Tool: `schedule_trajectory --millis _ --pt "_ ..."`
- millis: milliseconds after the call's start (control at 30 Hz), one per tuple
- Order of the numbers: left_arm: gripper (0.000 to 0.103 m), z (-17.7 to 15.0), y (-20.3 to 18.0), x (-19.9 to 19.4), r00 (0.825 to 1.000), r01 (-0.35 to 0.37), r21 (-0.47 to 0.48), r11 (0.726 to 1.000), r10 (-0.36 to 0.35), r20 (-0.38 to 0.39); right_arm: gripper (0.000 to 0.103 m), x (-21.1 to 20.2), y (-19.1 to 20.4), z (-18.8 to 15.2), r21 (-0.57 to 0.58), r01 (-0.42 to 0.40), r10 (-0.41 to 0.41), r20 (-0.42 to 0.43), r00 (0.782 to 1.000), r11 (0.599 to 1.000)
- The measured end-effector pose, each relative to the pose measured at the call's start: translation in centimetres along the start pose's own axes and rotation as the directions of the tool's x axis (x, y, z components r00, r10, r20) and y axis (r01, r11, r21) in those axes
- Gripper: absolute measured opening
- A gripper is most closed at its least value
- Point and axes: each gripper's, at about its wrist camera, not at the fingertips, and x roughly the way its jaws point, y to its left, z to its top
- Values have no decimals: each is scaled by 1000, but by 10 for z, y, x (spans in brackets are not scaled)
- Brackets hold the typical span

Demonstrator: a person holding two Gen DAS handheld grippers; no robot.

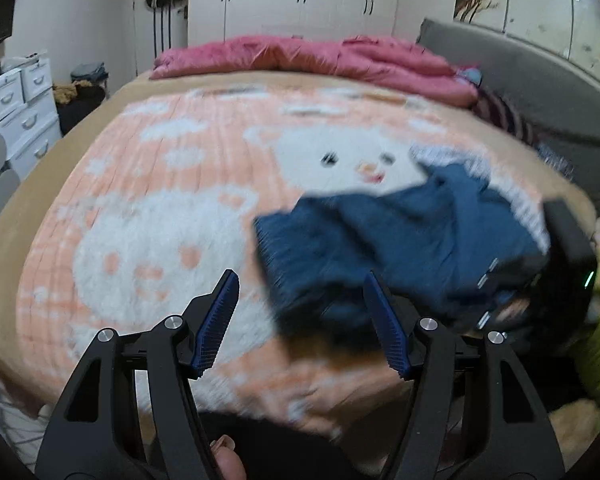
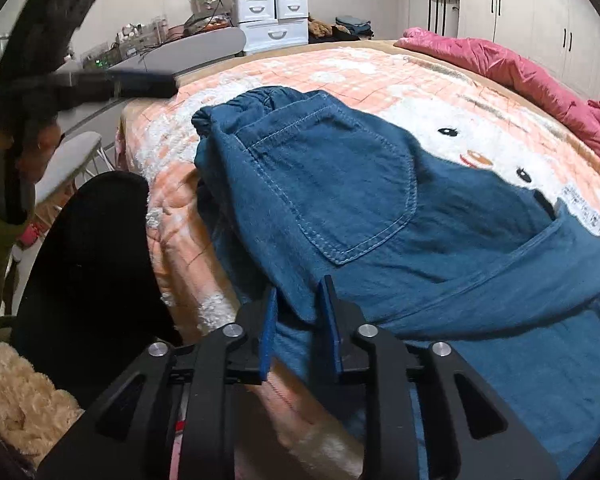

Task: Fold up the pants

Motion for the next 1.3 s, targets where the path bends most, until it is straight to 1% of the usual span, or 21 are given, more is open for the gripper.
schedule_trajectory --millis 100,167,200,233,300,400,467,533,633,700,733,767,833,867,900,1000,1067,1133,1200,1267,1300 --pt "56 14 -23 23 999 47 3 999 -47 -15 23 -2 1 0 16 -22 22 2 1000 1000" --pt "51 14 -38 47 996 64 17 998 -63 -66 23 -6 1 -2 27 -37 37 3 999 999" --pt "48 11 -42 56 995 57 29 998 -54 -88 23 -8 1 -3 37 -45 45 6 999 998" --pt "47 4 -47 69 991 39 46 998 -32 -130 23 -11 0 -5 55 -55 55 11 998 997" --pt "45 -13 -50 84 983 -15 85 996 30 -180 23 -19 -4 -7 84 -62 60 20 998 995" --pt "45 -23 -56 82 984 -24 125 992 46 -175 26 -40 -12 -7 145 -56 45 74 996 988" --pt "45 -22 -56 83 983 -27 125 992 49 -179 34 -52 -19 0 181 -15 -7 120 993 983" --pt "45 -22 -56 84 982 -35 133 990 59 -180 40 -52 -27 9 207 -5 -23 133 991 978" --pt "45 -24 -58 84 981 -46 150 988 73 -177 42 -33 -39 15 240 40 -60 79 995 970" --pt "45 -24 -57 84 982 -41 144 989 67 -178 42 -9 -45 12 256 101 -99 -21 995 961" --pt "45 -24 -56 84 982 -34 141 989 59 -179 42 3 -47 7 259 116 -103 -64 993 959" --pt "45 -24 -56 85 982 -36 143 989 61 -178 42 4 -47 4 263 115 -108 -41 993 958" --pt "46 -24 -58 86 983 -39 152 988 65 -171 42 0 -46 4 257 113 -108 -33 994 960" --pt "46 -24 -58 85 983 -41 154 987 67 -169 42 -3 -46 3 256 105 -102 -25 994 961" --pt "46 -23 -59 83 984 -42 153 987 68 -163 43 -12 -48 2 278 79 -83 2 997 957" --pt "50 -19 -58 68 991 2 122 992 15 -135 49 -36 -54 -3 320 31 -58 74 996 947" --pt "51 -16 -59 55 993 34 91 995 -23 -118 51 -55 -63 -6 349 42 -82 101 992 936" --pt "54 -12 -63 45 996 23 102 995 -14 -90 57 -66 -72 -8 379 49 -98 112 989 924" --pt "58 -8 -67 36 998 14 113 994 -7 -60 61 -75 -80 -12 400 75 -132 118 984 913" --pt "61 -1 -71 28 999 26 111 993 -22 -34 67 -82 -86 -15 417 98 -160 117 980 904" --pt "64 2 -75 24 999 44 116 992 -41 -23 68 -87 -89 -18 428 112 -177 115 977 897"
